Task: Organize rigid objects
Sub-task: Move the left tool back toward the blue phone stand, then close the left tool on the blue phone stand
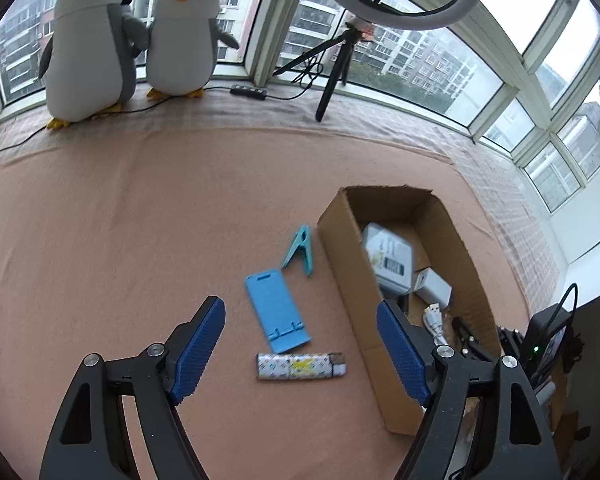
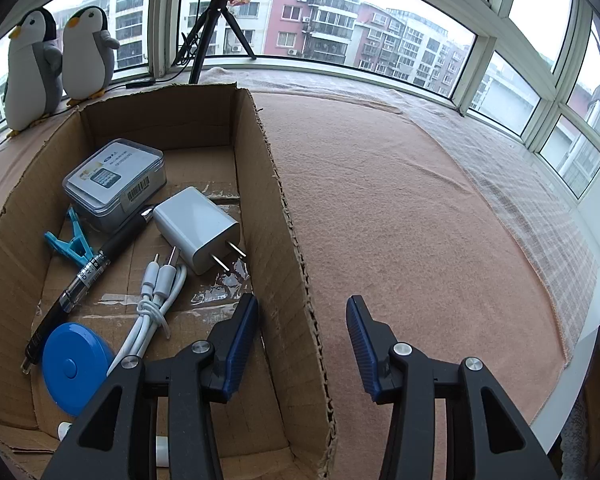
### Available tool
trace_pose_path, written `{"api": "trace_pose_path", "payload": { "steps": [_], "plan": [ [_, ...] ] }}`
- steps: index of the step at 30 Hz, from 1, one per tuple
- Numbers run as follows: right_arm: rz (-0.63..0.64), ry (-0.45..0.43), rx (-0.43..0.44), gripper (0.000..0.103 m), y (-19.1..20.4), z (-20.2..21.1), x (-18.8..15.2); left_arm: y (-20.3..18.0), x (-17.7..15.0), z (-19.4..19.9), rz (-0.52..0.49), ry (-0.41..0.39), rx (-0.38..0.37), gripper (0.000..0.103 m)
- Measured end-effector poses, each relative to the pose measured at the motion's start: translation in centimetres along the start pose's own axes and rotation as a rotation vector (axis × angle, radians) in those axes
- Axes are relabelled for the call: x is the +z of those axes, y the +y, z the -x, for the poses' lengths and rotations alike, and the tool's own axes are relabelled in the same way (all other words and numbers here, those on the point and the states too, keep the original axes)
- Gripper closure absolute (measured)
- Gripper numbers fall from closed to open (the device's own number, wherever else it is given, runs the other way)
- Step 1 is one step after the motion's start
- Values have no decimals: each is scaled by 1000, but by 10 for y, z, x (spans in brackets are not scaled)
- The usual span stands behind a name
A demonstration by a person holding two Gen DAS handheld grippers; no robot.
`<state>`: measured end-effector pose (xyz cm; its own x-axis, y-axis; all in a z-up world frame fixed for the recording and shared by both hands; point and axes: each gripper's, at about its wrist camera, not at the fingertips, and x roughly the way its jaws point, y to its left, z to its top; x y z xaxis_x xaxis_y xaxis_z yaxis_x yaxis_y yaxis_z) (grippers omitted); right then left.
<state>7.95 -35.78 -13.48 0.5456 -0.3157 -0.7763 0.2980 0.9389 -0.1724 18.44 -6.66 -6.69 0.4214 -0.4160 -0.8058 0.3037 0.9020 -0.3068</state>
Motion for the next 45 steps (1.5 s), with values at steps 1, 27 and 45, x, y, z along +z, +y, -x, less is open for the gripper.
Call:
{"api": "trace_pose_path", "payload": {
  "steps": [1,27,45],
  "plan": [
    [0,0,0,61,-1,1,-1,5,-6,-3,16,8,0,22],
    [-6,-5,-8,57,-8,1,-7,12,-13,-93,205,145,4,40],
    [-9,-7,-8,55,-8,1,-7,-14,-2,-115,54,174,183,54]
  ]
}}
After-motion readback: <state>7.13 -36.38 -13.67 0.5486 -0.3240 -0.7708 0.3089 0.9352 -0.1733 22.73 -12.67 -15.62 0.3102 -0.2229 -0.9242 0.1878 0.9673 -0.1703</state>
